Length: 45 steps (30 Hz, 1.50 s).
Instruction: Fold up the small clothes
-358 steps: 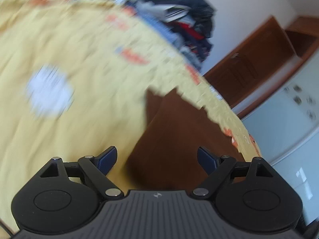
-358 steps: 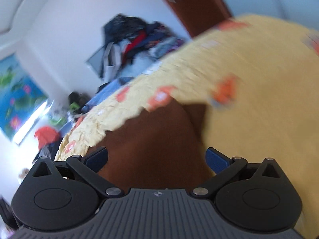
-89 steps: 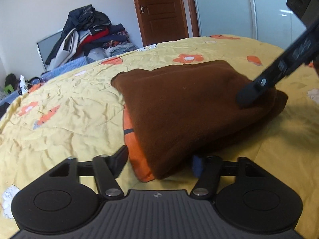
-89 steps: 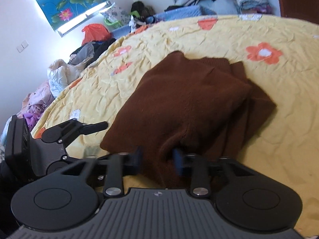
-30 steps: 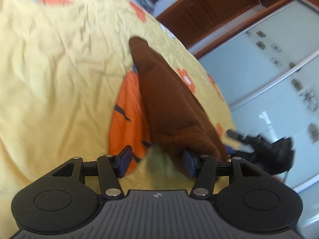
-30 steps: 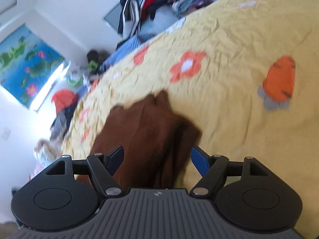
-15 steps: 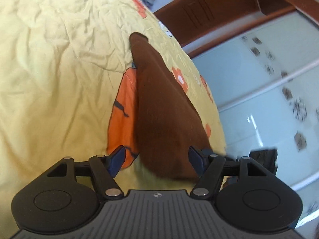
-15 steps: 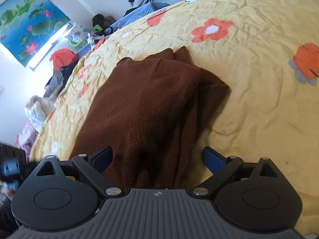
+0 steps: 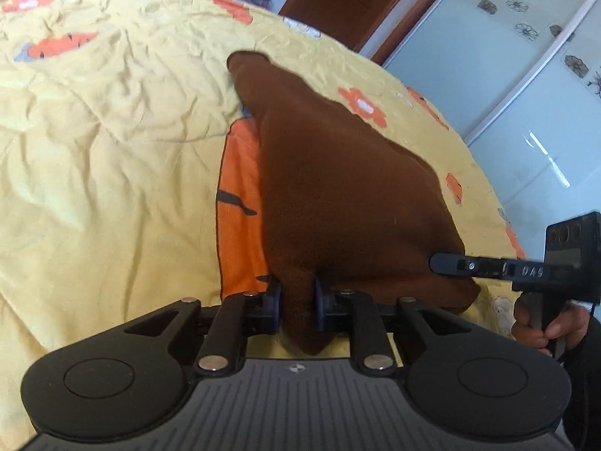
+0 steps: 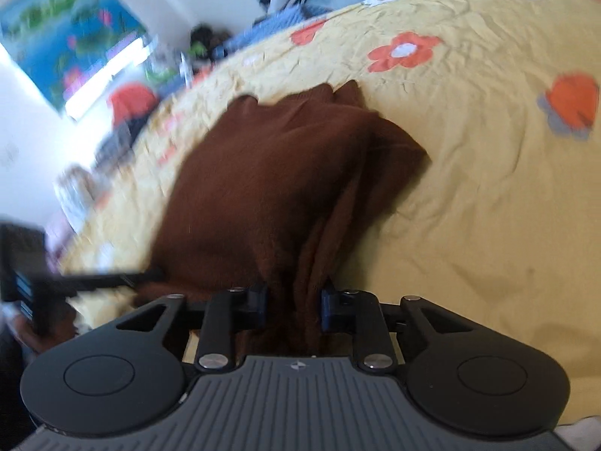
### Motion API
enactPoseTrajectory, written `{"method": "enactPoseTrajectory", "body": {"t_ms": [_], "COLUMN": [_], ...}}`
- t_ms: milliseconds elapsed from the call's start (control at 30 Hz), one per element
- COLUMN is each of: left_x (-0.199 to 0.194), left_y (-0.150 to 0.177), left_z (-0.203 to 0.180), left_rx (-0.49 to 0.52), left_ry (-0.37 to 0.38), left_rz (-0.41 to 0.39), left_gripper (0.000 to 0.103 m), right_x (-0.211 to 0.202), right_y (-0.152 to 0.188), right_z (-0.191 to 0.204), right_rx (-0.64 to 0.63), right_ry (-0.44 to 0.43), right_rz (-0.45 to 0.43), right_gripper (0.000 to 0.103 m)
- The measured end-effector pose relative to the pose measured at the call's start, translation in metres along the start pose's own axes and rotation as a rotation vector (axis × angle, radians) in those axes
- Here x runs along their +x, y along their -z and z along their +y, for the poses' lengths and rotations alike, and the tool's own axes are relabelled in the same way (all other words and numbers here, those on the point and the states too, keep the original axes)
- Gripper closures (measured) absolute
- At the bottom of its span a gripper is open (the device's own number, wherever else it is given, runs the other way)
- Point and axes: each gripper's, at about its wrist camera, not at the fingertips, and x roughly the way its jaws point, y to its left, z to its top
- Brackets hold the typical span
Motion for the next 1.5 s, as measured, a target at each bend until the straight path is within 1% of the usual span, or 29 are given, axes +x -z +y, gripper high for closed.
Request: {"method": "enactPoseTrajectory", "body": {"t_ms": [33, 67, 100, 133, 167, 200, 233, 267, 333, 433, 467, 533, 567, 667, 733, 800, 867, 900, 1000, 1100, 1133, 1167, 1233, 1300, 1333, 1400, 1433, 1467, 1500], "left_x": [-0.006, -0.018, -0.025, -0.037, -0.046, -0.051, -0.05, -0.044, -0.021, 0.03, 0.042, 0.046, 0.044, 0.026, 0.004, -0.01, -0.007, -0.004, 0.003, 0.013, 0.021, 0.026, 0.027, 0.021, 0.019, 0.014, 0.011, 0.01, 0.012], "left_y": [0.002, 0.007, 0.01, 0.016, 0.021, 0.025, 0.027, 0.03, 0.036, 0.044, 0.05, 0.063, 0.065, 0.051, 0.038, 0.024, 0.008, 0.003, 0.003, 0.009, 0.01, 0.011, 0.01, 0.005, 0.0, -0.02, -0.03, -0.043, -0.055], "left_z": [-0.007, -0.014, -0.025, -0.035, -0.045, -0.055, -0.066, -0.077, -0.096, -0.114, -0.115, -0.119, -0.119, -0.109, -0.097, -0.084, -0.075, -0.072, -0.07, -0.074, -0.078, -0.08, -0.074, -0.06, -0.055, -0.047, -0.038, -0.025, -0.009], "left_rx": [0.028, 0.068, 0.113, 0.166, 0.222, 0.277, 0.331, 0.378, 0.459, 0.532, 0.544, 0.625, 0.636, 0.561, 0.494, 0.433, 0.38, 0.366, 0.378, 0.424, 0.448, 0.468, 0.471, 0.446, 0.427, 0.341, 0.277, 0.196, 0.1], "left_ry": [-0.025, -0.055, -0.091, -0.117, -0.12, -0.109, -0.101, -0.099, -0.083, -0.053, -0.074, -0.104, -0.102, -0.027, 0.007, -0.009, -0.043, -0.061, -0.09, -0.109, -0.13, -0.15, -0.143, -0.113, -0.099, -0.077, -0.068, -0.057, -0.034], "left_rz": [-0.019, -0.055, -0.108, -0.169, -0.228, -0.277, -0.306, -0.318, -0.296, -0.121, -0.093, -0.12, -0.112, -0.101, -0.17, -0.222, -0.222, -0.22, -0.189, -0.173, -0.169, -0.17, -0.174, -0.169, -0.172, -0.179, -0.186, -0.193, -0.187], "left_gripper": [0.077, 0.075, 0.075, 0.074, 0.072, 0.057, 0.027, 0.017, 0.017, 0.017, 0.018, 0.018, 0.018, 0.019, 0.019, 0.018, 0.018, 0.019, 0.019, 0.018, 0.018, 0.018, 0.018, 0.018, 0.018, 0.018, 0.018, 0.018, 0.018], "right_x": [0.0, -0.001, -0.004, -0.011, -0.02, -0.028, -0.033, -0.033, -0.017, 0.034, 0.054, 0.09, 0.09, 0.078, 0.071, 0.062, 0.061, 0.065, 0.095, 0.123, 0.131, 0.135, 0.129, 0.117, 0.113, 0.109, 0.105, 0.1, 0.091], "right_y": [-0.001, -0.004, -0.01, -0.016, -0.023, -0.031, -0.041, -0.051, -0.071, -0.092, -0.096, -0.094, -0.088, -0.09, -0.096, -0.106, -0.118, -0.125, -0.142, -0.149, -0.148, -0.146, -0.148, -0.15, -0.145, -0.135, -0.134, -0.136, -0.137], "right_z": [0.0, 0.001, 0.004, 0.008, 0.011, 0.013, 0.015, 0.018, 0.032, 0.056, 0.058, 0.051, 0.048, 0.037, 0.041, 0.048, 0.053, 0.052, 0.056, 0.06, 0.059, 0.058, 0.048, 0.026, 0.022, 0.03, 0.032, 0.032, 0.03], "right_rx": [0.015, 0.017, 0.008, -0.004, -0.015, -0.015, -0.003, 0.013, 0.022, -0.045, -0.055, -0.106, -0.19, -0.151, -0.162, -0.148, -0.187, -0.212, -0.313, -0.389, -0.398, -0.423, -0.414, -0.304, -0.295, -0.334, -0.328, -0.295, -0.251], "right_ry": [-0.013, -0.024, -0.012, 0.036, 0.088, 0.119, 0.117, 0.091, 0.018, -0.02, 0.006, 0.126, 0.124, 0.089, 0.1, 0.118, 0.109, 0.117, 0.184, 0.218, 0.223, 0.241, 0.249, 0.198, 0.183, 0.191, 0.187, 0.181, 0.175], "right_rz": [0.0, 0.014, 0.022, -0.009, -0.068, -0.125, -0.17, -0.198, -0.205, -0.134, -0.092, -0.011, -0.073, -0.06, -0.009, -0.008, -0.077, -0.085, -0.02, 0.052, 0.08, 0.082, 0.063, 0.036, 0.019, -0.011, -0.018, -0.023, -0.044], "right_gripper": [0.06, 0.044, 0.035, 0.021, 0.02, 0.02, 0.02, 0.02, 0.02, 0.016, 0.016, 0.018, 0.018, 0.024, 0.025, 0.023, 0.023, 0.023, 0.029, 0.049, 0.058, 0.073, 0.082, 0.084, 0.084, 0.073, 0.057, 0.03, 0.017]}}
